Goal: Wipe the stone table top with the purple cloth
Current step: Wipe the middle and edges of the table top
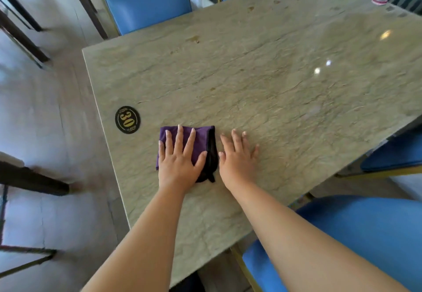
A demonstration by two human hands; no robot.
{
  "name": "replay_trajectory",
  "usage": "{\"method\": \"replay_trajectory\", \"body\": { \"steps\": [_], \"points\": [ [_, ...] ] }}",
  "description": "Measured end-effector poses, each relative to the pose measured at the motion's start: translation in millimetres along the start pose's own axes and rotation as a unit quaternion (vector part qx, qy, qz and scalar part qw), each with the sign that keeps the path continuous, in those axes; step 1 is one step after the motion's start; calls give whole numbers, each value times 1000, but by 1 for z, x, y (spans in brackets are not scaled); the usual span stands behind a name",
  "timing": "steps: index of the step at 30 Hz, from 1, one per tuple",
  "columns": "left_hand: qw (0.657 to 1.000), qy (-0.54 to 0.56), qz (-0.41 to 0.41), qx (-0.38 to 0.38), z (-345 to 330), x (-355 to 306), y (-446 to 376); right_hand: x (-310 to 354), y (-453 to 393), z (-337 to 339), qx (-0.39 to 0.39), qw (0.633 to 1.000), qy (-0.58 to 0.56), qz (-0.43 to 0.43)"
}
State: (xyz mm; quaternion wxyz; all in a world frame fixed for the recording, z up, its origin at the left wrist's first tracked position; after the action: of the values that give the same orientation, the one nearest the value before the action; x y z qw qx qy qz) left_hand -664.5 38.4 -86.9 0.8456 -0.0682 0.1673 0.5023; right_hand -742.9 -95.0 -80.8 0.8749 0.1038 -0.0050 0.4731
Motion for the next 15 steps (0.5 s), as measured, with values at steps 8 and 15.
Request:
{"method": "replay_trajectory", "body": {
  "steps": [8, 15],
  "points": [
    [996, -35, -69, 45, 39, 91, -151, 45, -45, -20, -54, 979, 91, -175],
    [993, -5, -93, 69, 34, 73, -134, 47, -43, -16, -53, 972, 130, -188]
  ]
}}
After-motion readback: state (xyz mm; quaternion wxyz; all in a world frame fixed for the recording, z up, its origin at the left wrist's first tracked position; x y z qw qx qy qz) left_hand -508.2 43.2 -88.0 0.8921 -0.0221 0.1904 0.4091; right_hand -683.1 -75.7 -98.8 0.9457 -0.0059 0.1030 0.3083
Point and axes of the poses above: each hand's wrist, its own y-axis away from the middle knuckle, its own z-axis out of the back of the hand, x = y × z, the point moved 2 cm from there along -y, towards the middle knuckle, and after that the axes turned 12 degrees about y, right-handed, at the moved point
